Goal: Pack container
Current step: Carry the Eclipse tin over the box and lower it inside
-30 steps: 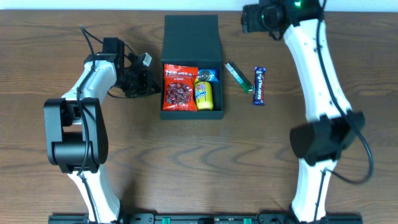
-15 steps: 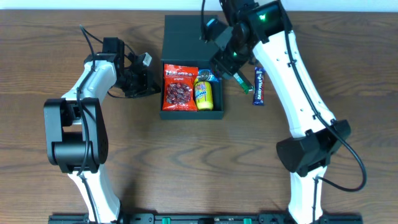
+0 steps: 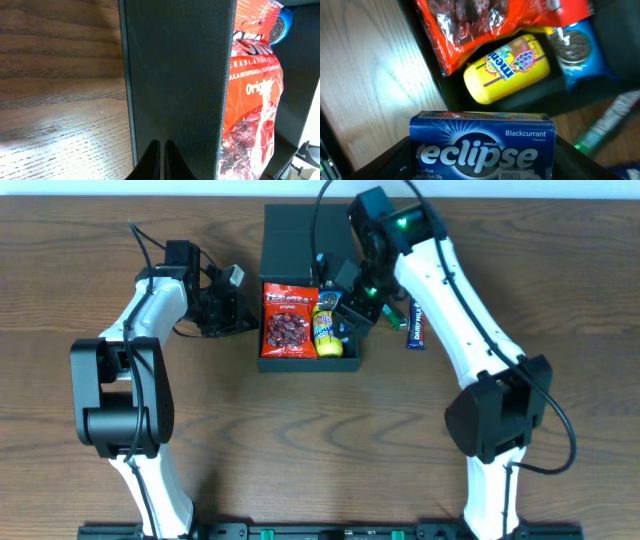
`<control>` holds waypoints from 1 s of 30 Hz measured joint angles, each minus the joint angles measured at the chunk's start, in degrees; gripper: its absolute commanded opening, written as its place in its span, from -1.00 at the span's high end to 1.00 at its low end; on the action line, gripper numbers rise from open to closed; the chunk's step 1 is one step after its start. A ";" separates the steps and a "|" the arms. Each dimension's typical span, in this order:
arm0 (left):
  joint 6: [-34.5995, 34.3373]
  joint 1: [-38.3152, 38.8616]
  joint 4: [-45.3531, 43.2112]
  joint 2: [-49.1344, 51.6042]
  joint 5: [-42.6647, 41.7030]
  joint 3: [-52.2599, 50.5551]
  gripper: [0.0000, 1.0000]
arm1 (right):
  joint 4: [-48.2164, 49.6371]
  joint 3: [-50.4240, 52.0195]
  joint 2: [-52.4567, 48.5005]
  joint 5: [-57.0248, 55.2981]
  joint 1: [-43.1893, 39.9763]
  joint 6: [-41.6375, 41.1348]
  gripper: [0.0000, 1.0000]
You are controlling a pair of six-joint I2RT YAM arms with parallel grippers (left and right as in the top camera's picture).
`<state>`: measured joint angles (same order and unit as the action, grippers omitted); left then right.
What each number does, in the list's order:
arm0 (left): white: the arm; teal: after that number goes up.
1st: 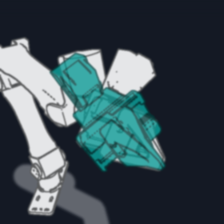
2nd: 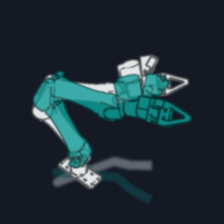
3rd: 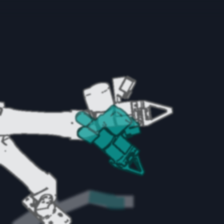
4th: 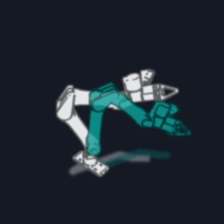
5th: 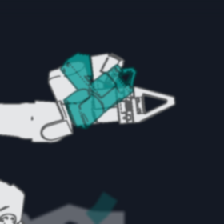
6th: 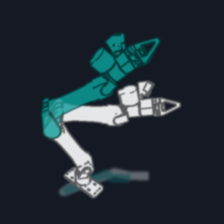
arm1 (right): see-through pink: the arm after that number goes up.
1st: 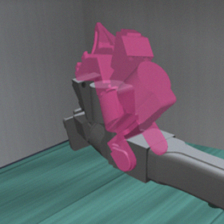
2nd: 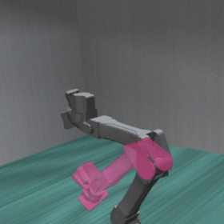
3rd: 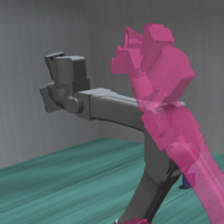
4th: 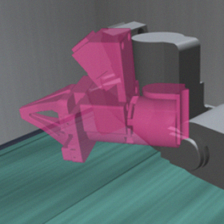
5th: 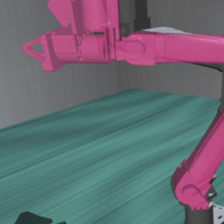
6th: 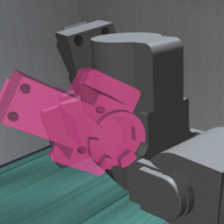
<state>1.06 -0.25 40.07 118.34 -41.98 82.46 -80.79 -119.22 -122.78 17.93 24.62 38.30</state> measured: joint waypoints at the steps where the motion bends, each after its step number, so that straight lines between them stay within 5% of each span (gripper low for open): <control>1: 0.00 0.00 0.04 0.00 0.00 0.00 0.88 | 0.68 0.98 0.00 0.20 0.00 0.07 0.29; 17: 0.00 0.00 0.17 0.00 0.00 0.00 0.88 | 14.40 9.53 0.00 0.50 0.96 0.44 0.31; 30: 0.00 0.00 0.17 0.00 0.00 0.00 0.88 | 15.39 9.90 0.00 0.26 0.98 6.84 0.56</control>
<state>1.06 -0.25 40.25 118.34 -41.98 82.46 -65.41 -109.32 -122.78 18.20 25.61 45.15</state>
